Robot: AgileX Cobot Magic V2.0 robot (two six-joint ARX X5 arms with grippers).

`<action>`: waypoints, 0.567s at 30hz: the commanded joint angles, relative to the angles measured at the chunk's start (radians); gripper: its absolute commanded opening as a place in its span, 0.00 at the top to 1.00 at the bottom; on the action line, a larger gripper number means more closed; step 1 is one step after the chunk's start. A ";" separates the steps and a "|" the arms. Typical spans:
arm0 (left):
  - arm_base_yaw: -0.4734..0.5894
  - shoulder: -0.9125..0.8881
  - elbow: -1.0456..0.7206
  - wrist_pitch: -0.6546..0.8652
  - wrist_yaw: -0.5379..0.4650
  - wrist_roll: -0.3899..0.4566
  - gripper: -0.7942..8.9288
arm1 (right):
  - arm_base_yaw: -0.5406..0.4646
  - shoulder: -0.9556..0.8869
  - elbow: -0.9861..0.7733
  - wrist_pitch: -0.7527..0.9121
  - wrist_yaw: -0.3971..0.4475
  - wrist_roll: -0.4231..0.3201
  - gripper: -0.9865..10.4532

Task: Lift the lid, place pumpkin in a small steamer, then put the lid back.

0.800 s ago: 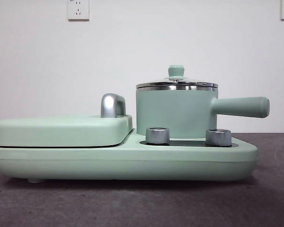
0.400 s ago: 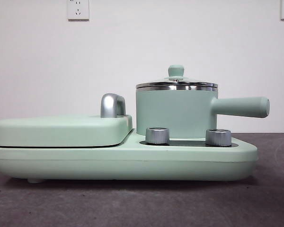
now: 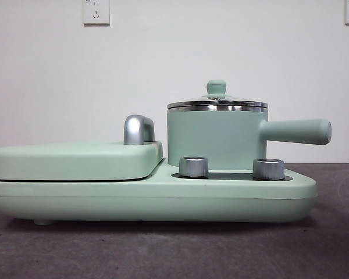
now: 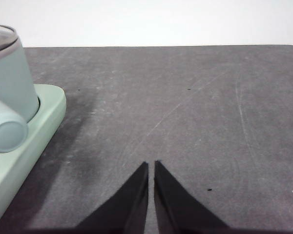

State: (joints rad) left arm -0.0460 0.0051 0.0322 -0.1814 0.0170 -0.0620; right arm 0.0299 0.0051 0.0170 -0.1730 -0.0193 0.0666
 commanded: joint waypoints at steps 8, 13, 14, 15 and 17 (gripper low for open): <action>0.002 -0.002 -0.018 -0.006 -0.001 0.017 0.91 | -0.001 -0.002 -0.005 0.019 0.002 -0.007 0.90; 0.002 -0.002 -0.018 -0.006 -0.001 0.017 0.91 | 0.000 -0.002 -0.005 0.019 0.002 -0.007 0.90; 0.002 -0.002 -0.018 -0.006 -0.001 0.017 0.91 | 0.000 -0.002 -0.005 0.019 0.001 -0.007 0.90; 0.002 -0.002 -0.018 -0.006 -0.001 0.017 0.91 | 0.000 -0.002 -0.005 0.019 0.001 -0.007 0.90; 0.002 -0.002 -0.018 -0.006 -0.001 0.017 0.91 | 0.000 -0.002 -0.005 0.019 0.002 -0.007 0.90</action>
State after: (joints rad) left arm -0.0460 0.0051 0.0322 -0.1814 0.0170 -0.0620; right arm 0.0299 0.0051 0.0166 -0.1673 -0.0204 0.0666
